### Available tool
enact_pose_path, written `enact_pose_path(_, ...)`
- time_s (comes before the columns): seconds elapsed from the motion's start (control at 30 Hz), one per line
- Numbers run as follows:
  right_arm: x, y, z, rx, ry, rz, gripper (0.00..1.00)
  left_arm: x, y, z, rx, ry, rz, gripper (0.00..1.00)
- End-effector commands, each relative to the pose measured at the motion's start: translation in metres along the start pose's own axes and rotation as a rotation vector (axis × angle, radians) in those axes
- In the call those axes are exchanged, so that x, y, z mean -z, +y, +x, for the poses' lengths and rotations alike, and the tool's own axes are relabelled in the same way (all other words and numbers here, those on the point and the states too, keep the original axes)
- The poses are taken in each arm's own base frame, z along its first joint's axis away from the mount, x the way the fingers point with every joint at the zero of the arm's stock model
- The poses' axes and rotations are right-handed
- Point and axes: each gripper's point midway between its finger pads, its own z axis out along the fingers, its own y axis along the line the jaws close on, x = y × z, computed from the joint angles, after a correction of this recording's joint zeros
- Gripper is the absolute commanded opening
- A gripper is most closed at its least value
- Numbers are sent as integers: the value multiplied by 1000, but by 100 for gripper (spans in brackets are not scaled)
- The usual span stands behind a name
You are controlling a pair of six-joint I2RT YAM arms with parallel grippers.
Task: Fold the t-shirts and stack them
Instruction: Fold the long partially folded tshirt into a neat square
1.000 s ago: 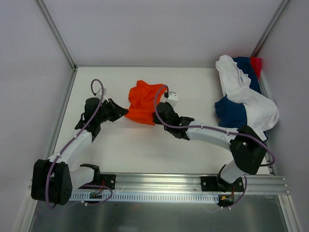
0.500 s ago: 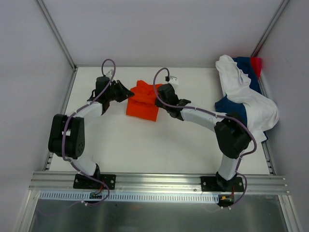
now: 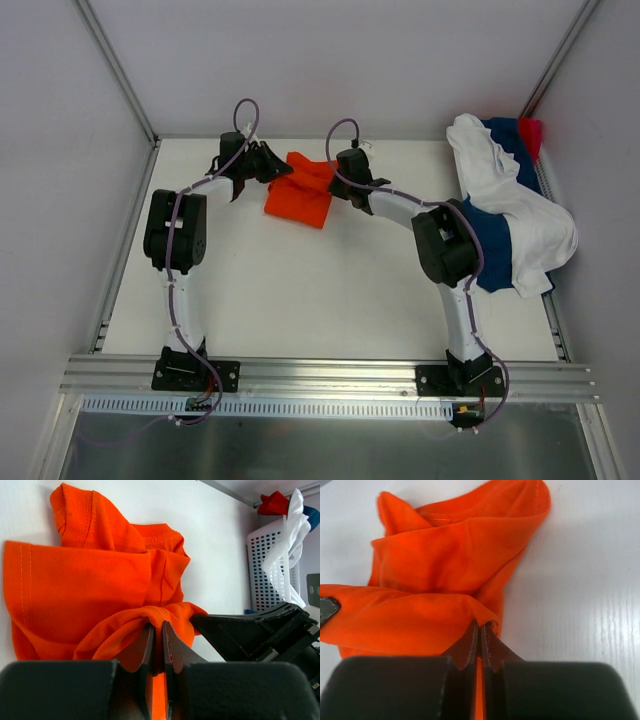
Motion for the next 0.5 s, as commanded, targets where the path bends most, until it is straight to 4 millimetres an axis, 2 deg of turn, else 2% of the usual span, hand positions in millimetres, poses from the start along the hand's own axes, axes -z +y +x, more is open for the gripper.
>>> enact_pose_path(0.0, -18, 9, -28, -22, -40, -47, 0, -16, -10, -16, -76, -13, 74, 5)
enact_pose_path(0.07, -27, 4, -38, -35, -58, -46, 1, -27, -1, -16, -74, -7, 76, 14)
enact_pose_path(0.1, -35, 5, -43, -38, -72, -49, 0, -31, 0, -17, -82, -7, 82, 43)
enact_pose_path(0.13, -39, 5, -47, -44, -86, -49, 3, -37, 4, -18, -82, -8, 82, 60)
enact_pose_path(0.17, -43, 1, -56, -55, -107, -45, 13, -39, 5, -19, -83, -9, 87, 79)
enact_pose_path(0.2, -46, 1, -63, -55, -130, -47, 35, -41, 4, -20, -92, -14, 95, 99)
enact_pose_path(0.23, -51, 6, -75, -53, -169, -62, 79, -45, 6, -21, -97, -15, 104, 99)
enact_pose_path(0.27, -54, 4, -85, -52, -193, -60, 93, -45, 3, -24, -107, -28, 113, 99)
enact_pose_path(0.3, -55, 6, -94, -43, -219, -65, 99, -45, 0, -27, -116, -39, 122, 99)
enact_pose_path(0.33, -55, 16, -114, -22, -259, -88, 99, -43, -4, -29, -124, -47, 134, 99)
enact_pose_path(0.4, -49, 22, -141, -13, -298, -122, 99, -36, -20, -41, -161, -77, 164, 99)
enact_pose_path(0.43, -34, 28, -167, 0, -346, -142, 99, -33, -23, -42, -168, -82, 164, 99)
enact_pose_path(0.47, -24, 33, -178, 11, -369, -152, 100, -29, -28, -46, -188, -95, 165, 99)
